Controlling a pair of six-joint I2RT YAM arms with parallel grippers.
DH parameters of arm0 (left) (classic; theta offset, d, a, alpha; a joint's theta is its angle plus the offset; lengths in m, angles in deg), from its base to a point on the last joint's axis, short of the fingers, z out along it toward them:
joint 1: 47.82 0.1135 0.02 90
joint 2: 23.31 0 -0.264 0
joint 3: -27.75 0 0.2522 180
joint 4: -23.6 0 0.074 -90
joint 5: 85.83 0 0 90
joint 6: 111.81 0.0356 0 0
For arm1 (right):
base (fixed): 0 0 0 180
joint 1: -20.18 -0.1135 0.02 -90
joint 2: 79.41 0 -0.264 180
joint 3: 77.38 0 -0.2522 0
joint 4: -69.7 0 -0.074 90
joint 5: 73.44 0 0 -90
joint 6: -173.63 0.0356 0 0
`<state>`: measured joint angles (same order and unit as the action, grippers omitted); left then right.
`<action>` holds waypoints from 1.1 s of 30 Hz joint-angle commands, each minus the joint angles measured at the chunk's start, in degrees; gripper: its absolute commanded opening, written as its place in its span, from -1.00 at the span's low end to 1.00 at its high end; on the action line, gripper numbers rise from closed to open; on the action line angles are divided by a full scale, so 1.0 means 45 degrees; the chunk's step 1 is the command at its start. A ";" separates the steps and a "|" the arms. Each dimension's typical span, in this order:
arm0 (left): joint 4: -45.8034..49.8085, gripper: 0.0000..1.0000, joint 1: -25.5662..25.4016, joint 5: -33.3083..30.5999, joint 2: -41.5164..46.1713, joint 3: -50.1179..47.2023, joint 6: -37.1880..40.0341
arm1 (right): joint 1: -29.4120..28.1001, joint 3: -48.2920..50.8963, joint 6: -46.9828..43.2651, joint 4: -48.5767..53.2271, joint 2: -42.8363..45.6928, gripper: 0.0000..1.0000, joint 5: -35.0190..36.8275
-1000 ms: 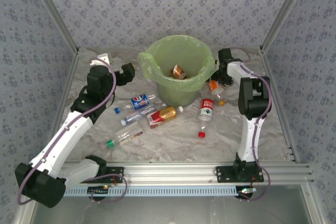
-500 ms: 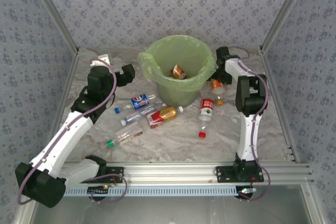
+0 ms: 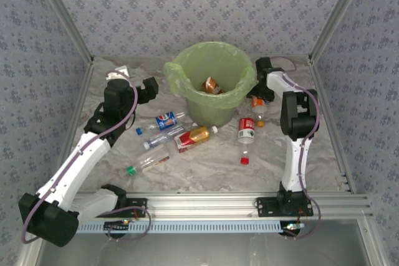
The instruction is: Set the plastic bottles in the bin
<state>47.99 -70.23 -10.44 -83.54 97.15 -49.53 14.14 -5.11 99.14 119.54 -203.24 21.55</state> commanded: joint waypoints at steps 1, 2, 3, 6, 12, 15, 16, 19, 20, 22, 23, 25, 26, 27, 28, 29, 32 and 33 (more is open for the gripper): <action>0.0103 0.99 0.0212 -0.0076 0.0005 -0.0088 -0.0414 | -0.0044 0.1052 0.0299 -0.0936 0.1198 0.12 0.0525; 0.0098 0.98 0.0273 -0.0045 0.0005 -0.0087 -0.0505 | -0.0036 0.1406 0.0351 -0.1169 0.1519 0.09 0.0592; 0.0097 0.99 0.0321 0.0001 0.0023 -0.0111 -0.0569 | -0.0021 0.1720 0.0394 -0.1362 0.1773 0.07 0.0646; 0.0088 0.99 0.0501 0.0158 -0.0005 -0.0132 -0.0749 | 0.0000 0.2744 0.0545 -0.2013 0.2698 -0.06 0.0785; 0.0078 0.99 0.0684 0.0239 0.0004 -0.0274 -0.0987 | -0.0004 0.4762 0.1081 -0.3367 0.4749 -0.37 0.1282; 0.0019 0.99 0.0752 0.0260 -0.0017 -0.0337 -0.1071 | -0.0014 0.5577 0.1216 -0.3912 0.5708 -0.58 0.1435; -0.0006 0.99 0.0769 0.0278 -0.0043 -0.0333 -0.1084 | -0.0044 0.5946 0.1241 -0.4059 0.5995 -0.66 0.1523; -0.0035 0.98 0.0820 0.0366 -0.0071 -0.0381 -0.1160 | -0.0034 0.6685 0.1370 -0.4405 0.6882 -1.00 0.1821; -0.0054 0.99 0.0840 0.0392 -0.0073 -0.0409 -0.1182 | -0.0042 0.6876 0.1415 -0.4494 0.7147 -1.00 0.1904; -0.0068 0.98 0.0878 0.0433 -0.0103 -0.0435 -0.1221 | -0.0043 0.7201 0.1490 -0.4667 0.7668 -1.00 0.2017; -0.0091 0.99 0.0898 0.0470 -0.0112 -0.0440 -0.1254 | -0.0043 0.7338 0.1531 -0.4768 0.7927 -1.00 0.2080; -0.0112 0.98 0.0958 0.0546 -0.0132 -0.0475 -0.1300 | -0.0049 0.7541 0.1682 -0.4809 0.8321 -1.00 0.2284; -0.0196 0.99 0.0981 0.0645 -0.0156 -0.0517 -0.1285 | -0.0061 0.7610 0.1736 -0.4813 0.8495 -1.00 0.2353; -0.0313 0.98 0.1011 0.0800 -0.0135 -0.0567 -0.1243 | -0.0072 0.7684 0.1794 -0.4850 0.8662 -1.00 0.2440; -0.0401 0.98 0.1026 0.0899 -0.0131 -0.0624 -0.1223 | -0.0083 0.7733 0.1877 -0.4817 0.8777 -1.00 0.2524; -0.0491 0.99 0.1041 0.0980 -0.0132 -0.0661 -0.1240 | -0.0082 0.7801 0.2009 -0.4795 0.8949 -1.00 0.2569; -0.0527 0.99 0.1065 0.1028 -0.0152 -0.0676 -0.1270 | -0.0139 0.8014 0.2289 -0.4889 0.9512 -1.00 0.2604; -0.0527 0.98 0.1056 0.1035 -0.0142 -0.0665 -0.1279 | -0.0175 0.8125 0.2333 -0.4993 0.9774 -1.00 0.2601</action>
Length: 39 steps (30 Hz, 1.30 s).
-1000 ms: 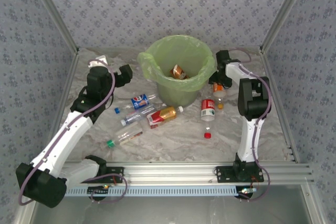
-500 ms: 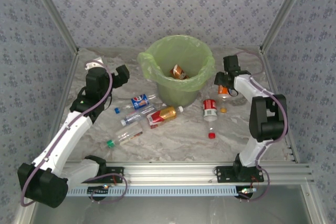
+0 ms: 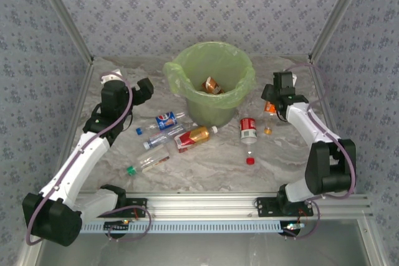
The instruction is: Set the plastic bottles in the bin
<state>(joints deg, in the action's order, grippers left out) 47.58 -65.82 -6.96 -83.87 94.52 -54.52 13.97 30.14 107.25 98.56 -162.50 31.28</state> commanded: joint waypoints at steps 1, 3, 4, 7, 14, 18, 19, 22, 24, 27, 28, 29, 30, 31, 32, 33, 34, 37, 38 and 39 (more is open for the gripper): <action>-0.0435 0.99 0.0075 0.0268 -0.0077 -0.0082 -0.0188 | -0.0170 0.0392 0.0552 -0.0450 0.0964 -1.00 0.0440; -0.0435 0.98 0.0089 0.0266 -0.0079 -0.0084 -0.0226 | -0.0197 0.0522 0.0553 -0.0652 0.1464 -1.00 0.0391; -0.0454 0.99 0.0092 0.0265 -0.0097 -0.0100 -0.0231 | -0.0217 0.0557 0.0538 -0.0719 0.1683 -1.00 0.0358; -0.0510 0.99 0.0094 0.0251 -0.0117 -0.0124 -0.0251 | -0.0261 0.0549 0.0392 -0.0834 0.2410 -1.00 -0.0008; -0.0572 0.98 0.0094 0.0405 -0.0157 -0.0167 -0.0164 | -0.0655 0.0270 -0.0366 -0.1018 0.3834 -1.00 -0.0656; -0.0574 0.98 0.0096 0.0571 -0.0118 -0.0127 0.0011 | -0.0895 -0.0161 -0.0677 -0.0751 0.4437 -1.00 -0.0521; -0.0573 0.99 0.0094 0.0551 -0.0113 -0.0134 0.0051 | -0.0971 -0.0226 -0.0785 -0.0798 0.4582 -1.00 -0.0446; -0.0578 0.99 0.0094 0.0508 -0.0137 -0.0121 0.0126 | -0.1291 -0.0437 -0.1379 -0.1060 0.5055 -1.00 -0.0381; -0.0604 0.98 0.0098 0.0519 -0.0193 -0.0137 0.0140 | -0.1507 -0.0859 -0.1678 -0.0942 0.5163 -1.00 -0.0645; -0.0611 0.99 0.0094 0.0560 -0.0254 -0.0145 0.0120 | -0.1791 -0.1677 -0.2008 -0.0711 0.5043 -1.00 -0.1413; -0.0632 0.99 0.0094 0.0566 -0.0271 -0.0156 0.0123 | -0.1869 -0.1964 -0.2203 -0.0673 0.4931 -1.00 -0.1656; -0.0640 0.99 0.0094 0.0578 -0.0293 -0.0171 0.0128 | -0.1972 -0.2584 -0.2400 -0.0520 0.4738 -1.00 -0.1839; -0.0630 0.99 0.0094 0.0583 -0.0293 -0.0153 0.0121 | -0.2072 -0.3061 -0.2594 -0.0347 0.4504 -1.00 -0.1951; -0.0643 0.99 0.0094 0.0612 -0.0302 -0.0147 0.0130 | -0.2166 -0.3468 -0.2762 -0.0229 0.4284 -1.00 -0.2113; -0.0620 0.99 0.0094 0.0631 -0.0329 -0.0133 0.0140 | -0.2243 -0.3899 -0.2904 -0.0113 0.4011 -1.00 -0.2361; -0.0601 0.99 0.0094 0.0645 -0.0337 -0.0130 0.0157 | -0.2334 -0.4392 -0.2957 -0.0026 0.3745 -1.00 -0.2655; -0.0591 0.98 0.0095 0.0675 -0.0333 -0.0121 0.0168 | -0.2423 -0.4738 -0.2981 -0.0014 0.3503 -1.00 -0.2996; -0.0567 0.99 0.0094 0.0663 -0.0273 -0.0167 0.0161 | -0.2721 -0.5783 -0.3129 -0.0157 0.2799 -1.00 -0.3967; -0.0537 0.98 0.0094 0.0673 -0.0254 -0.0191 0.0159 | -0.2838 -0.6127 -0.3402 -0.0204 0.2590 -1.00 -0.4199; -0.0532 0.98 0.0094 0.0675 -0.0218 -0.0198 0.0181 | -0.2959 -0.6494 -0.3569 -0.0227 0.2346 -1.00 -0.4248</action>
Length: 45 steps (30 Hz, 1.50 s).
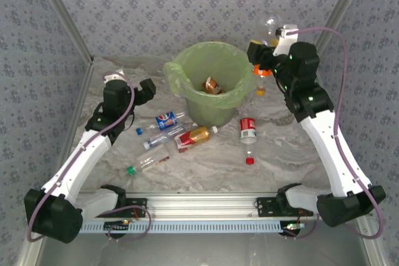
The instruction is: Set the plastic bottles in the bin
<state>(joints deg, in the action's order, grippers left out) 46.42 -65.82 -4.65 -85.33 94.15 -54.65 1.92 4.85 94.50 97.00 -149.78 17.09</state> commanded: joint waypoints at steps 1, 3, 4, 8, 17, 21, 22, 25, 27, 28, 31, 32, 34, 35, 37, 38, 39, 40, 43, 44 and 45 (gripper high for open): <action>-0.0257 0.98 0.0098 0.0159 0.0140 -0.0140 0.0208 | -0.0353 -0.1181 -0.0793 0.0152 -0.0680 -1.00 -0.1157; -0.0236 0.98 0.0094 0.0143 0.0188 -0.0165 0.0237 | -0.0412 -0.1880 -0.0827 0.0233 -0.1157 -1.00 -0.1780; -0.0224 0.99 0.0094 0.0128 0.0207 -0.0182 0.0243 | -0.0424 -0.2149 -0.0849 0.0321 -0.1363 -1.00 -0.2162; -0.0216 0.98 0.0094 0.0095 0.0247 -0.0227 0.0248 | -0.0757 -0.2919 -0.0643 0.0270 -0.2189 -1.00 -0.3220; -0.0364 0.98 0.0094 0.0513 0.0264 -0.0317 0.0172 | -0.1196 -0.3691 -0.0246 -0.1629 -0.4228 -1.00 -0.2407; -0.0364 0.99 0.0094 0.0457 0.0512 -0.0477 0.0130 | -0.1233 -0.4182 -0.0301 -0.1362 -0.5353 -1.00 -0.2197; -0.0343 0.99 0.0094 0.0432 0.0573 -0.0541 0.0135 | -0.1238 -0.4201 -0.0384 -0.1292 -0.5580 -1.00 -0.2160; -0.0334 0.98 0.0094 0.0310 0.0709 -0.0635 0.0223 | -0.1225 -0.3900 -0.0654 -0.1307 -0.6048 -0.99 -0.1993; -0.0290 0.99 0.0094 0.0262 0.0755 -0.0668 0.0264 | -0.1206 -0.3477 -0.0949 -0.1539 -0.6204 -0.94 -0.2028; -0.0257 0.99 0.0096 0.0228 0.0755 -0.0674 0.0295 | -0.1228 -0.3242 -0.1153 -0.1668 -0.6249 -0.90 -0.2014; -0.0208 0.98 0.0101 0.0194 0.0740 -0.0681 0.0358 | -0.1232 -0.2666 -0.1540 -0.1837 -0.6286 -0.80 -0.1894; -0.0197 0.98 0.0106 0.0174 0.0735 -0.0672 0.0364 | -0.1224 -0.2538 -0.1623 -0.1837 -0.6311 -0.75 -0.1783; -0.0177 0.99 0.0112 0.0162 0.0715 -0.0692 0.0389 | -0.1218 -0.2233 -0.1780 -0.1837 -0.6352 -0.67 -0.1570; -0.0177 0.98 0.0109 0.0147 0.0715 -0.0702 0.0386 | -0.1216 -0.2099 -0.1858 -0.1837 -0.6350 -0.64 -0.1545; -0.0196 0.98 0.0110 0.0143 0.0680 -0.0700 0.0386 | -0.1220 -0.1817 -0.1942 -0.1844 -0.6384 -0.55 -0.1526; -0.0197 0.98 0.0123 0.0139 0.0658 -0.0697 0.0384 | -0.1235 -0.1703 -0.1938 -0.1852 -0.6392 -0.50 -0.1511; -0.0199 0.98 0.0113 0.0131 0.0657 -0.0698 0.0384 | -0.1225 -0.1566 -0.1928 -0.1876 -0.6387 -0.44 -0.1478; -0.0197 0.98 0.0112 0.0120 0.0647 -0.0685 0.0388 | -0.1235 -0.1436 -0.1879 -0.1916 -0.6395 -0.39 -0.1423; -0.0197 0.99 0.0113 0.0105 0.0623 -0.0667 0.0384 | -0.1235 -0.1104 -0.1734 -0.2031 -0.6381 -0.24 -0.1248; -0.0188 0.98 0.0114 0.0093 0.0618 -0.0681 0.0393 | -0.1235 -0.1021 -0.1715 -0.2069 -0.6389 -0.20 -0.1199; -0.0178 0.99 0.0113 0.0104 0.0603 -0.0659 0.0403 | -0.1235 -0.0901 -0.1655 -0.2096 -0.6376 -0.17 -0.1173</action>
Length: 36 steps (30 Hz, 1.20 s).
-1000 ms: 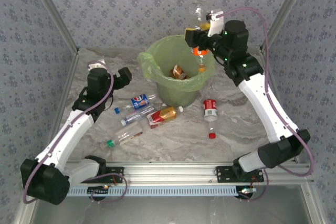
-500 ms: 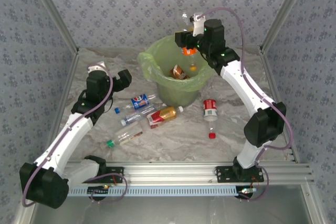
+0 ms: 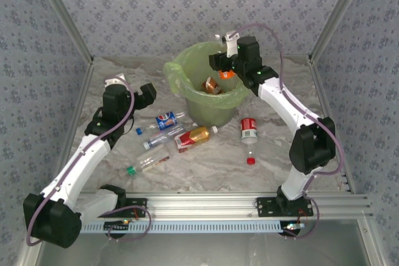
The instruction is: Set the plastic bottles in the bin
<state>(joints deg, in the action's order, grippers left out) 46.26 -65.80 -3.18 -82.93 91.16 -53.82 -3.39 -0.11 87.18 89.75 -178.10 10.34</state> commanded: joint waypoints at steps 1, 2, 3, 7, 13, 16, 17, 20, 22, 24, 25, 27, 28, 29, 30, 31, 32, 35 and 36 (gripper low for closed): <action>-0.0129 0.99 0.0108 -0.0243 0.0064 0.0032 0.0228 | -0.0059 0.0300 0.0001 -0.0515 -0.0080 -0.12 0.0394; -0.0124 0.99 0.0108 -0.0241 0.0046 0.0051 0.0238 | -0.0073 0.0364 0.0058 -0.0542 -0.0083 -0.07 0.0462; -0.0107 0.99 0.0108 -0.0243 0.0030 0.0052 0.0257 | -0.0075 0.0424 0.0081 -0.0546 -0.0060 0.00 0.0517; -0.0104 0.98 0.0109 -0.0255 -0.0032 0.0079 0.0260 | -0.0090 0.0591 0.0148 -0.0462 -0.0005 0.27 0.0747; -0.0056 0.98 0.0108 -0.0297 -0.0207 0.0173 0.0241 | -0.0214 0.0746 0.0134 -0.0497 0.0057 0.48 0.1182; 0.0030 0.98 0.0108 -0.0283 -0.0306 0.0255 0.0238 | -0.0274 0.0729 0.0071 -0.0528 0.0055 0.54 0.1395; 0.0032 0.99 0.0109 -0.0283 -0.0317 0.0255 0.0228 | -0.0298 0.0728 0.0071 -0.0518 0.0069 0.56 0.1537; 0.0061 0.98 0.0108 -0.0289 -0.0344 0.0273 0.0216 | -0.0380 0.0713 0.0070 -0.0518 0.0070 0.76 0.1843; 0.0093 0.99 0.0113 -0.0292 -0.0327 0.0273 0.0220 | -0.0458 0.0718 0.0029 -0.0520 0.0147 0.79 0.1857; 0.0111 0.99 0.0108 -0.0303 -0.0301 0.0255 0.0219 | -0.0532 0.0716 -0.0071 -0.0489 0.0247 0.80 0.1860; 0.0130 0.99 0.0108 -0.0321 -0.0307 0.0256 0.0200 | -0.0585 0.0709 -0.0126 -0.0463 0.0307 0.81 0.1887; 0.0149 0.98 0.0108 -0.0348 -0.0307 0.0232 0.0185 | -0.0699 0.0723 -0.0246 -0.0413 0.0443 0.82 0.2021; 0.0168 0.99 0.0108 -0.0358 -0.0326 0.0234 0.0151 | -0.0749 0.0714 -0.0283 -0.0375 0.0542 0.83 0.2062; 0.0189 0.99 0.0109 -0.0363 -0.0326 0.0221 0.0122 | -0.0811 0.0716 -0.0320 -0.0324 0.0634 0.83 0.2106; 0.0253 0.99 0.0108 -0.0376 -0.0346 0.0232 0.0085 | -0.0883 0.0728 -0.0335 -0.0262 0.0741 0.84 0.2089; 0.0382 0.98 0.0109 -0.0433 -0.0375 0.0282 0.0017 | -0.0937 0.0728 -0.0340 -0.0197 0.0883 0.87 0.2027; 0.0555 0.98 0.0109 -0.0508 -0.0418 0.0361 -0.0013 | -0.1006 0.0764 -0.0353 -0.0144 0.1067 0.90 0.2012; 0.1159 0.98 0.0147 -0.0743 -0.0570 0.0563 -0.0166 | -0.1178 0.0936 -0.0377 -0.0066 0.1554 0.96 0.2009; 0.1298 0.99 0.0181 -0.0765 -0.0628 0.0595 -0.0239 | -0.1206 0.1007 -0.0350 -0.0031 0.1701 0.97 0.2014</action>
<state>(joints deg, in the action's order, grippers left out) 48.84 -65.62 -4.91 -85.05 91.62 -54.10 -8.18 3.72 86.53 88.76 -174.06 18.75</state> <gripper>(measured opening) 0.992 0.984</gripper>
